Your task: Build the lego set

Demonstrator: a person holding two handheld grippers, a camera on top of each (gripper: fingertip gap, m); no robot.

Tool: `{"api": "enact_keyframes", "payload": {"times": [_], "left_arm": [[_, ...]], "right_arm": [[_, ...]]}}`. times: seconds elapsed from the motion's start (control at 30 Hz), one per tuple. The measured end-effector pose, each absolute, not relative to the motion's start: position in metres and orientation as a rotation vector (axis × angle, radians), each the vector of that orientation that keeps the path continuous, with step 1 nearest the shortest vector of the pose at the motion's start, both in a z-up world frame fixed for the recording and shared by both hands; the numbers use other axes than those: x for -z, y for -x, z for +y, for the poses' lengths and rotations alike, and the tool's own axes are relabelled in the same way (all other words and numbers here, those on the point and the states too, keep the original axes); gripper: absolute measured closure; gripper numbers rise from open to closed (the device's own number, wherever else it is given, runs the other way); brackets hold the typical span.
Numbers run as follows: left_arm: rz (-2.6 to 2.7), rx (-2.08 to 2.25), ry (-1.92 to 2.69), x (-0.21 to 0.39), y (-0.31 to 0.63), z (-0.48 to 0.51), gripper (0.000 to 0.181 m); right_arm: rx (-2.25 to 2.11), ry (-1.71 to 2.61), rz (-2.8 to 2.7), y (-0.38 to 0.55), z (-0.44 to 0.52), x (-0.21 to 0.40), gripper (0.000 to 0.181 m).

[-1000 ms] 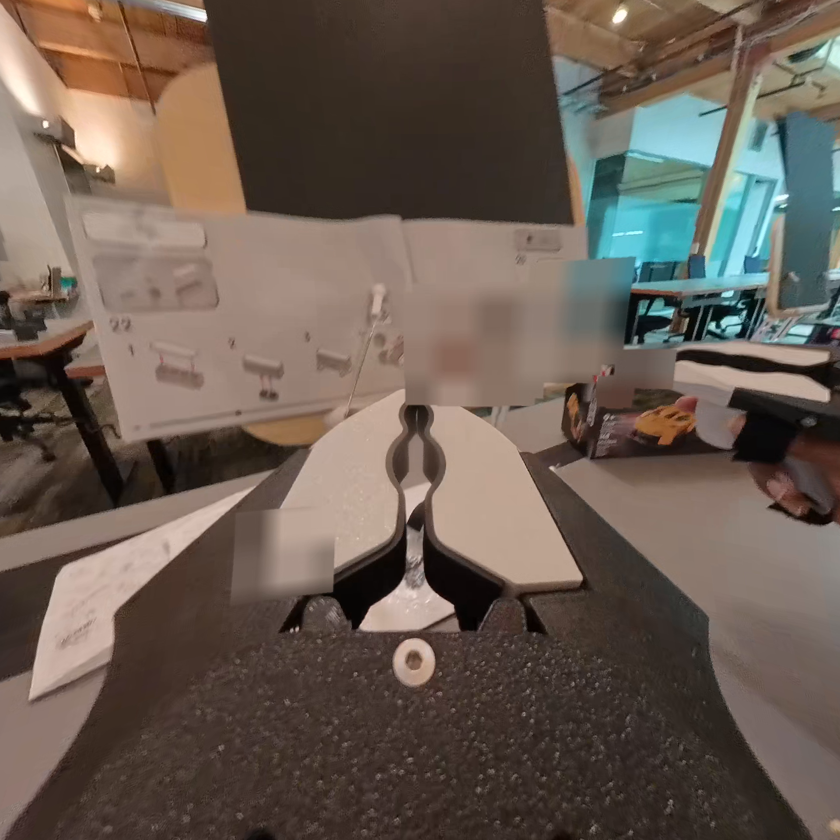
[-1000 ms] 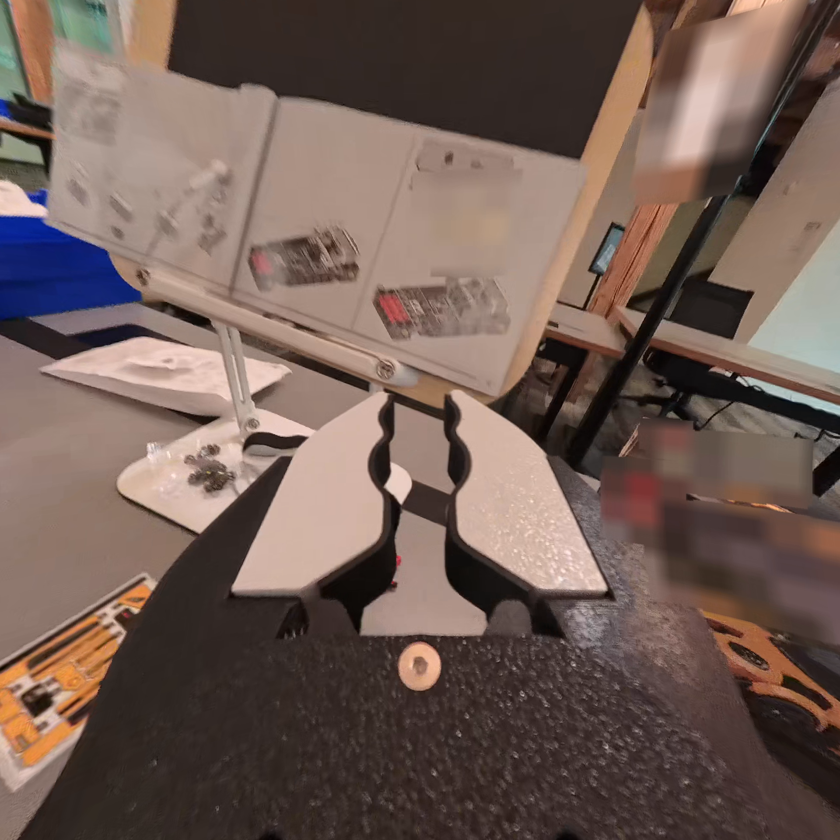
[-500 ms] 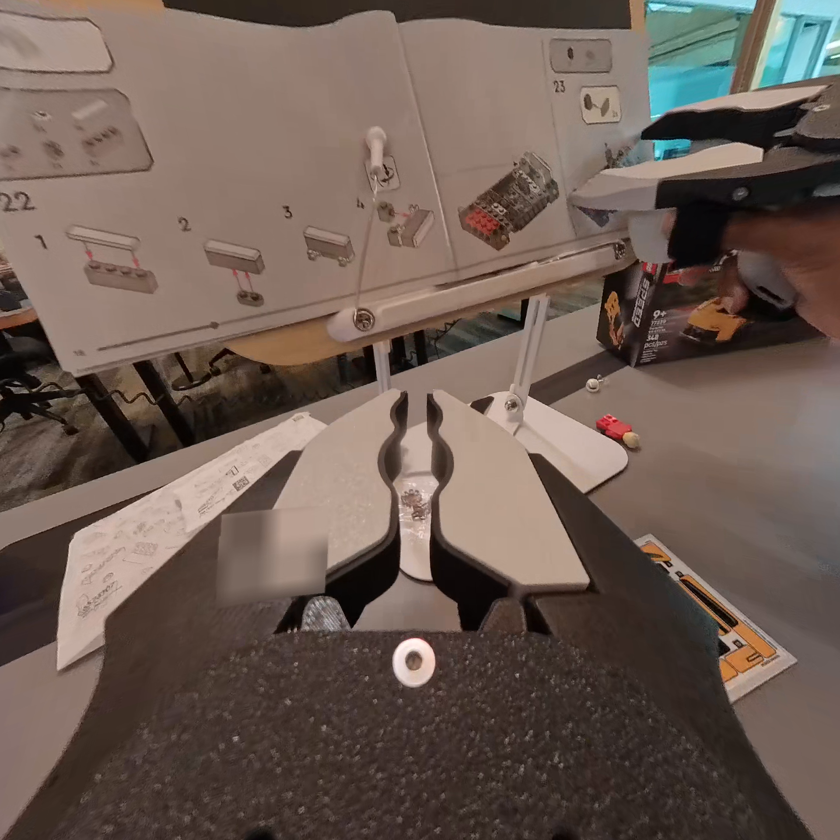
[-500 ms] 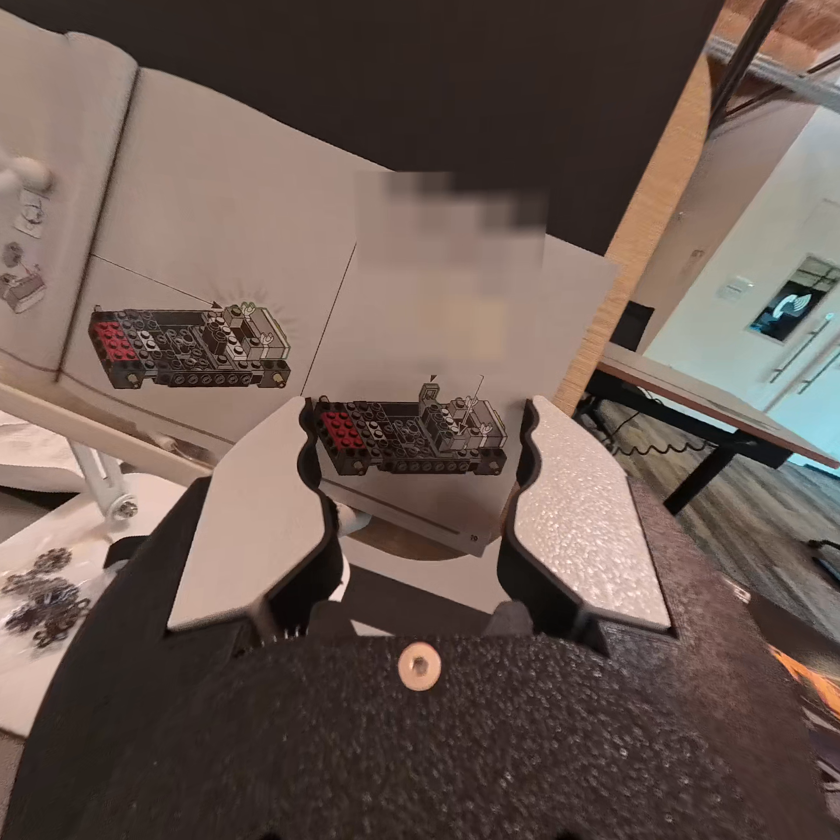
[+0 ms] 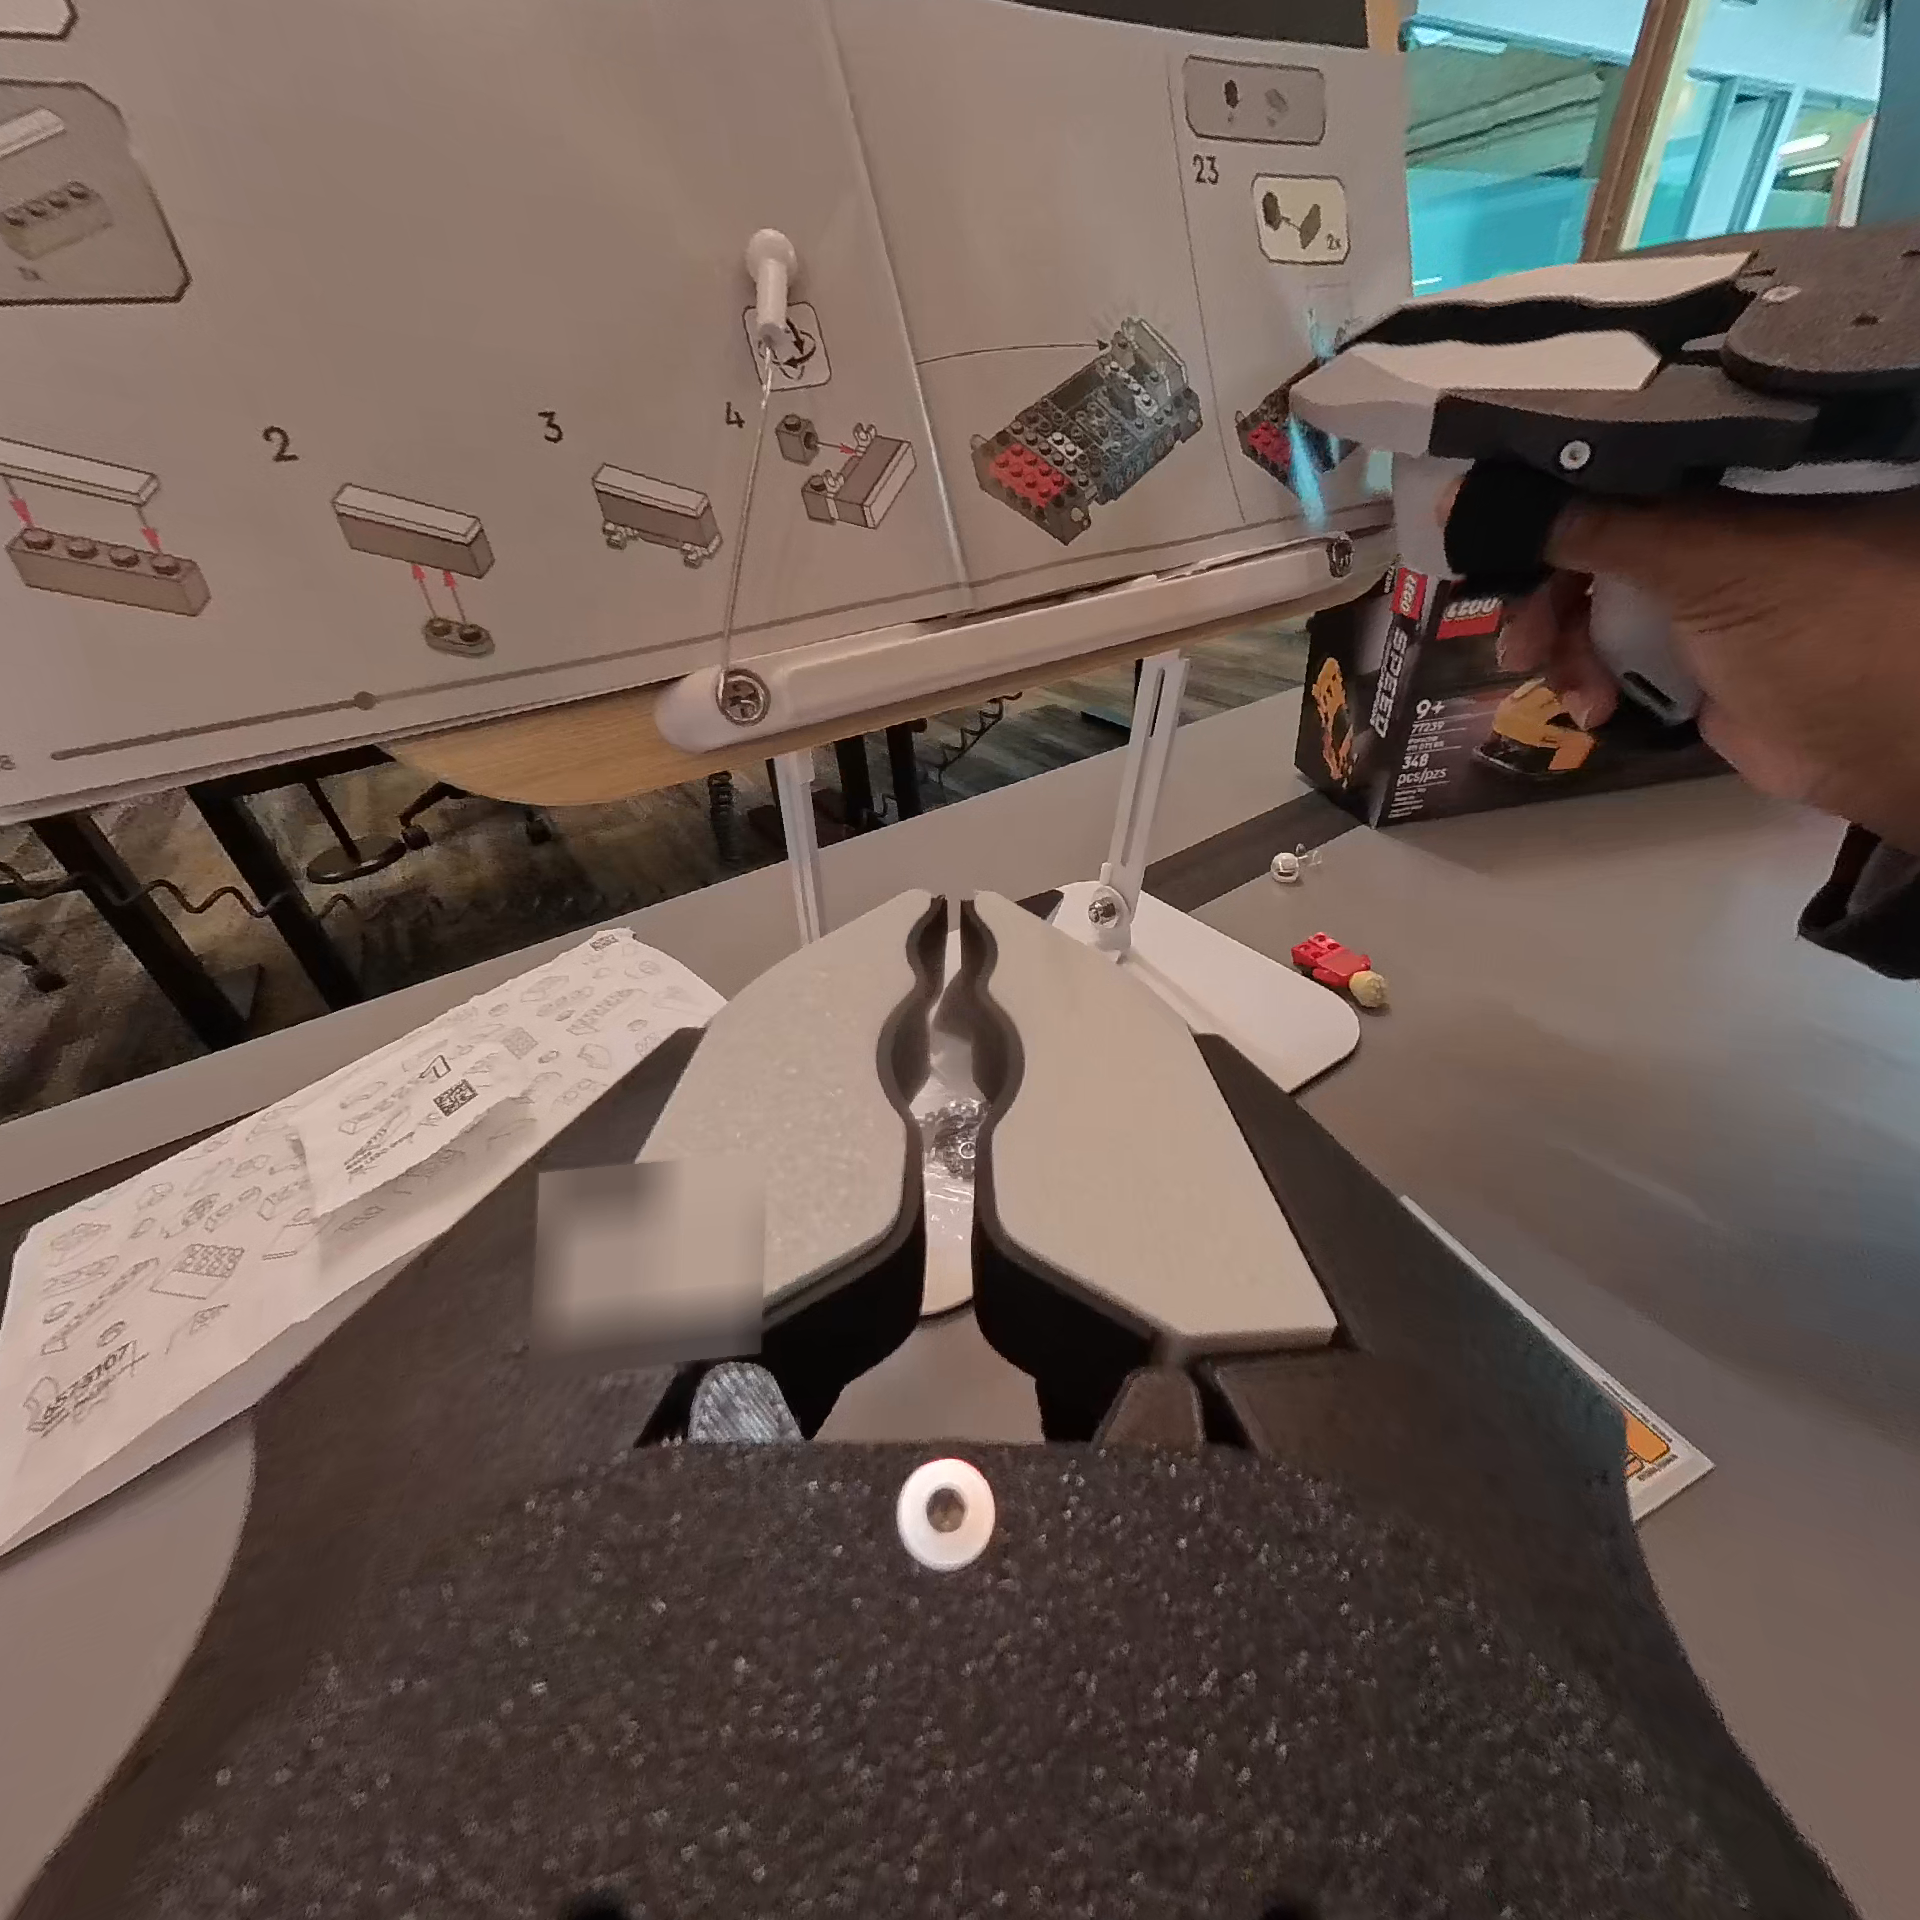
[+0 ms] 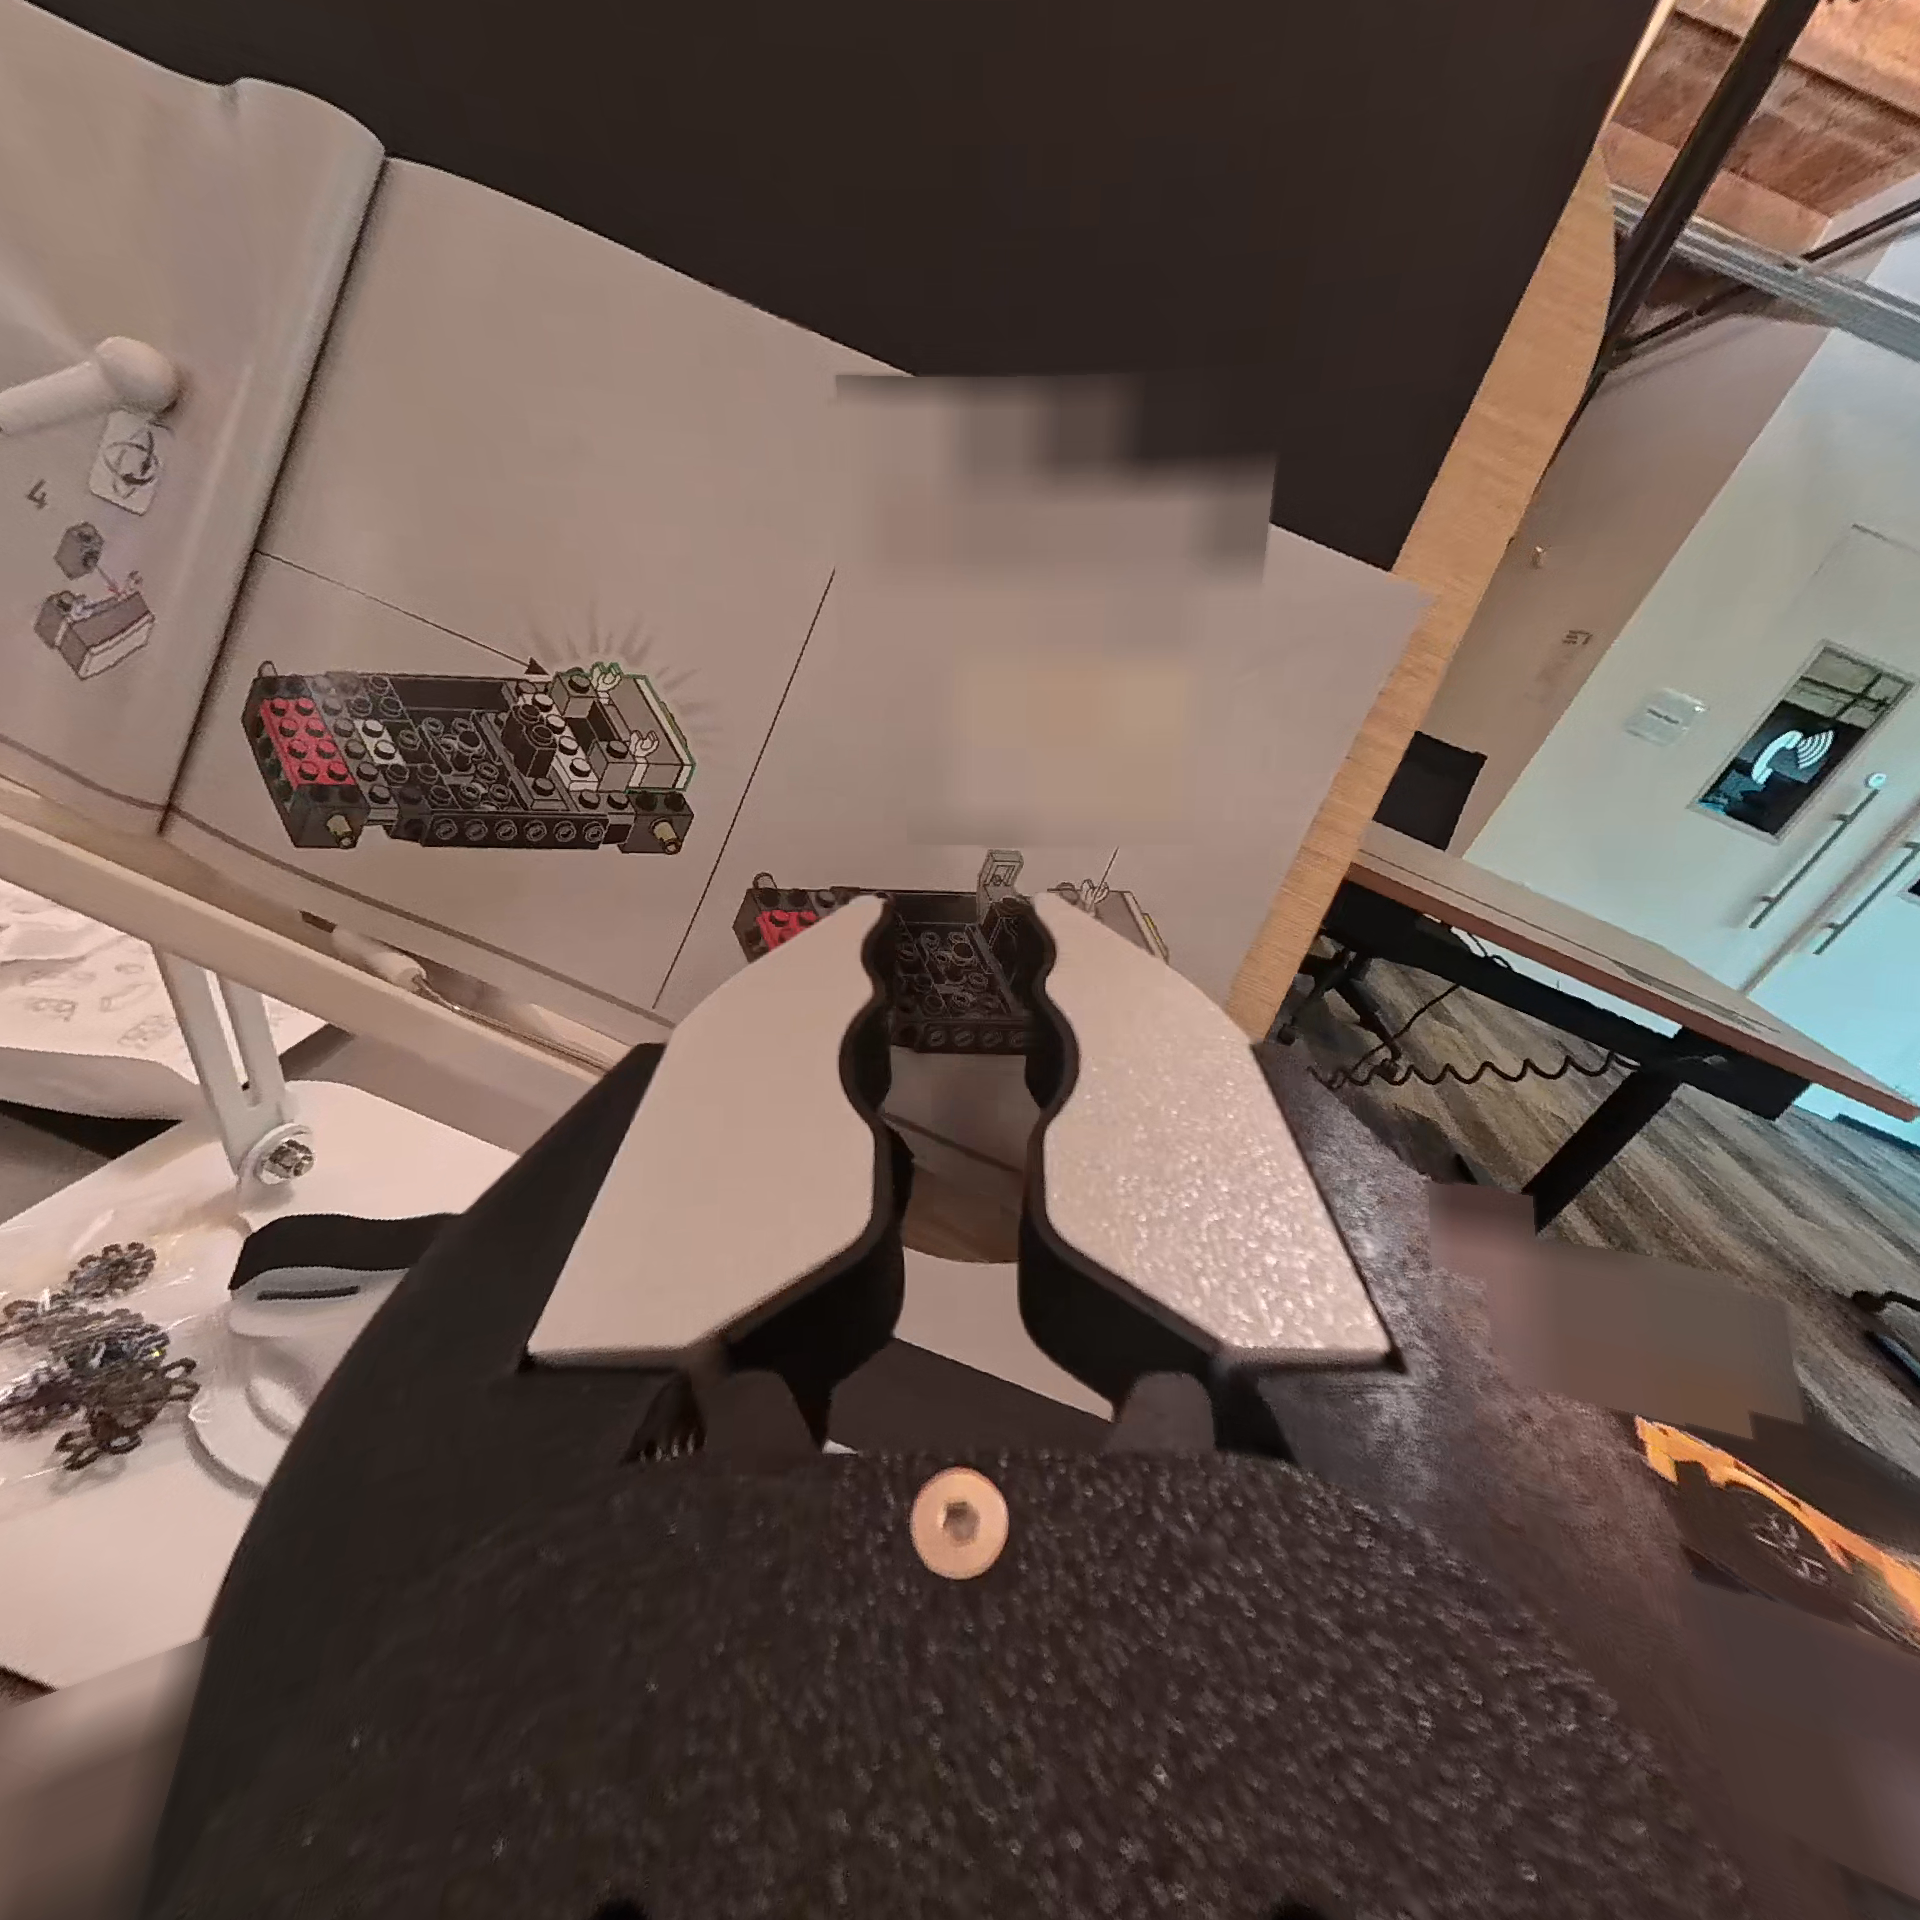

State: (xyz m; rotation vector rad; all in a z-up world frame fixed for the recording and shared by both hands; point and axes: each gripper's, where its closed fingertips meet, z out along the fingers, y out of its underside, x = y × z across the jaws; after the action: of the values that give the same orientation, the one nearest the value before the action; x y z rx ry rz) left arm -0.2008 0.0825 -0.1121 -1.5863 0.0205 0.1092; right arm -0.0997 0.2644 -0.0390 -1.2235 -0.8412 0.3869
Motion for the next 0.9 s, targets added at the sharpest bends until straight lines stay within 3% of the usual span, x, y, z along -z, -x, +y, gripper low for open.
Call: {"api": "enact_keyframes", "payload": {"times": [0.07, 0.2, 0.43, 0.5, 0.7, 0.9], "left_arm": [[0.024, -0.11, 1.591, 0.114, 0.199, 0.083, 0.18], [0.019, -0.106, 1.602, 0.117, 0.2, 0.083, 0.179], [0.007, -0.109, 1.602, 0.117, 0.206, 0.081, 0.18], [0.006, -0.111, 1.603, 0.118, 0.207, 0.08, 0.18], [0.014, -0.096, 1.609, 0.12, 0.203, 0.082, 0.18], [0.019, -0.097, 1.611, 0.121, 0.202, 0.082, 0.18]], "right_arm": [[-0.37, 1.196, -0.824, 0.095, 0.264, 0.031, 0.156], [-0.366, 1.126, -0.817, 0.095, 0.27, -0.007, 0.117], [-0.34, 1.241, -0.883, 0.11, 0.292, -0.012, 0.115], [-0.346, 1.232, -0.842, 0.105, 0.293, -0.014, 0.106], [-0.377, 1.226, -0.868, 0.107, 0.296, -0.013, 0.107], [-0.377, 1.19, -0.883, 0.108, 0.293, -0.007, 0.143]]}}
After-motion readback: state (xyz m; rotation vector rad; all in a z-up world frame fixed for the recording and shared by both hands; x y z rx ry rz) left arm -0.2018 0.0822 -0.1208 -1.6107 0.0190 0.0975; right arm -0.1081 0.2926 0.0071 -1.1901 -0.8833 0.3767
